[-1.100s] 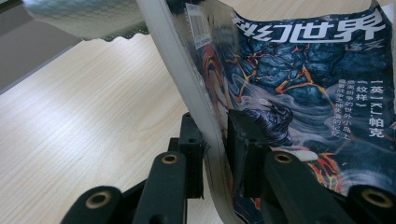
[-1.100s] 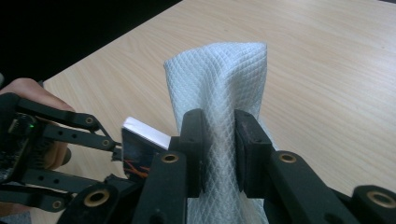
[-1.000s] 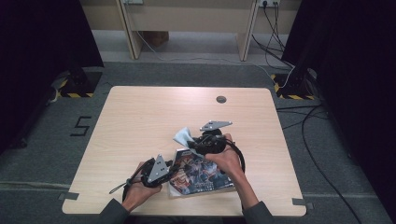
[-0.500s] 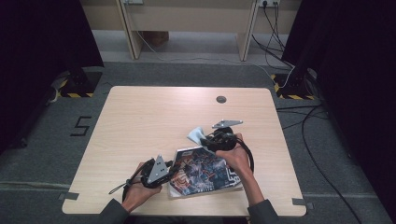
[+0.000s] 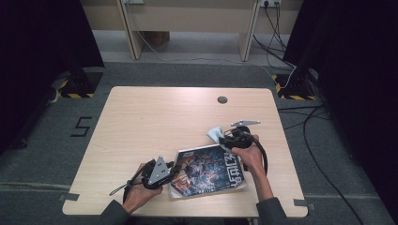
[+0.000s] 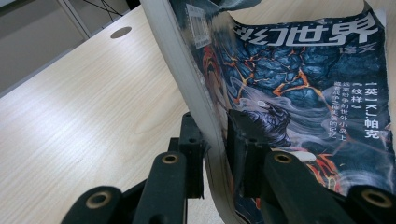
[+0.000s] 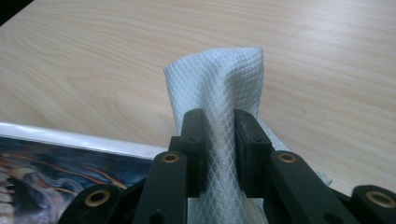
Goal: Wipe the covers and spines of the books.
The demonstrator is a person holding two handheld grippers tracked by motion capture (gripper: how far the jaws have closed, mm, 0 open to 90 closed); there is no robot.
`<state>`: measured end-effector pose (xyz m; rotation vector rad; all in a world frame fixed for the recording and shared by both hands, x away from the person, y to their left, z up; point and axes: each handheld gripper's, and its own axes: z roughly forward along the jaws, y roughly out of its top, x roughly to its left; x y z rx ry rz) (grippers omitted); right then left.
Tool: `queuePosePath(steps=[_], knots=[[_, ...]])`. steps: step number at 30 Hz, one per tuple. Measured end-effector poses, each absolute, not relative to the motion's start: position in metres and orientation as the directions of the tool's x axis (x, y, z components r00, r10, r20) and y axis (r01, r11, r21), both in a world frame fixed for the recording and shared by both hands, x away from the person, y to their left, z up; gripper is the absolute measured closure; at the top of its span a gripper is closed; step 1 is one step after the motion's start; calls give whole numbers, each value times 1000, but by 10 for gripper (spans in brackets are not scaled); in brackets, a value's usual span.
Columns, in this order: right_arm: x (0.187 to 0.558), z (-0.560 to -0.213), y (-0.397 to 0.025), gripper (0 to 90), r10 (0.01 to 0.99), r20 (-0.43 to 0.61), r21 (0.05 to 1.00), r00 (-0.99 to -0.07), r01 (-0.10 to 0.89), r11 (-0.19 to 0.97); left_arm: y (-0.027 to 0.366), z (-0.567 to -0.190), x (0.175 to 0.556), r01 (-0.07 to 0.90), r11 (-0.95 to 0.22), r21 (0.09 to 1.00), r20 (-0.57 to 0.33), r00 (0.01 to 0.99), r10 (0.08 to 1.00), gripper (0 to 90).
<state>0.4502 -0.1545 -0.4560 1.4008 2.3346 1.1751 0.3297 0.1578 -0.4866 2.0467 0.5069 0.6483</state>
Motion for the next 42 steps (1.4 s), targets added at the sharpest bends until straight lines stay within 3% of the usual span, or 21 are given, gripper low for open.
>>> queuePosePath(steps=[25, 42], knots=[[472, -486, -216, 769, 909, 216, 633, -356, 760, 147, 159, -486, 330, 104, -494, 863, 239, 778, 582, 758], [453, -440, -245, 768, 920, 182, 736, -347, 669, 107, 160, -487, 331, 113, -491, 863, 230, 779, 584, 755]])
